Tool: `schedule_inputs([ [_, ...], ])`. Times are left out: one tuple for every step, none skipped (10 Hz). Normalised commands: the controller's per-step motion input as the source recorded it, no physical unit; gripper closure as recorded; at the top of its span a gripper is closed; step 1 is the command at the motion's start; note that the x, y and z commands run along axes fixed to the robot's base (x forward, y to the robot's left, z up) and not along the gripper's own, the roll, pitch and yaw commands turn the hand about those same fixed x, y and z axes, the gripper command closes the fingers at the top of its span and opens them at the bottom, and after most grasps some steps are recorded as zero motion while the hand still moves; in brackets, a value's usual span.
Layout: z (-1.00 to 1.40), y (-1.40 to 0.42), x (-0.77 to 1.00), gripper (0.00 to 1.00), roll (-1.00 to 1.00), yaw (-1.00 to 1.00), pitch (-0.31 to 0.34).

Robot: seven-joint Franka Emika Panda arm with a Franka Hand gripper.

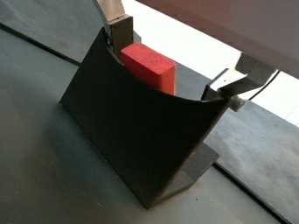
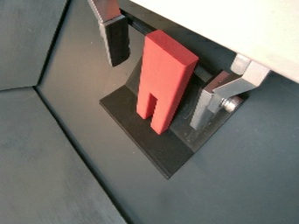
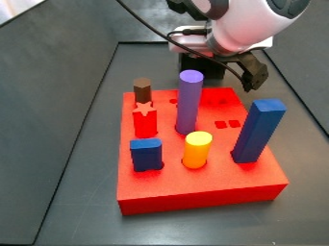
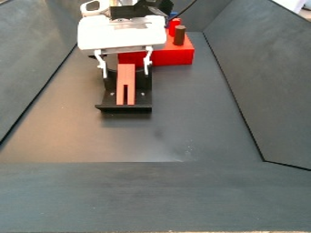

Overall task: Pick up the double-square object. Move up. Place the double-square object on the fixture. Regrasp the double-square object. Move to above the board. Insert the double-square object.
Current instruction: Regrasp the double-square object, then move to above the board.

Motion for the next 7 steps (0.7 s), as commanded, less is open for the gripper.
schedule_inputs([
  [-0.17, -0.01, 0.01, 0.0, 0.06, -0.02, -0.013],
  [-0.17, -0.01, 0.01, 0.0, 0.06, -0.02, -0.012],
  [0.0, 0.0, 0.0, 1.0, 0.0, 0.0, 0.0],
  [1.0, 0.09, -0.02, 1.0, 0.18, -0.28, 0.105],
  [1.0, 0.09, -0.02, 1.0, 0.17, -0.27, 0.107],
  [1.0, 0.09, -0.03, 1.0, 0.12, -0.22, 0.115],
  [1.0, 0.08, -0.03, 1.0, 0.07, -0.14, 0.139],
])
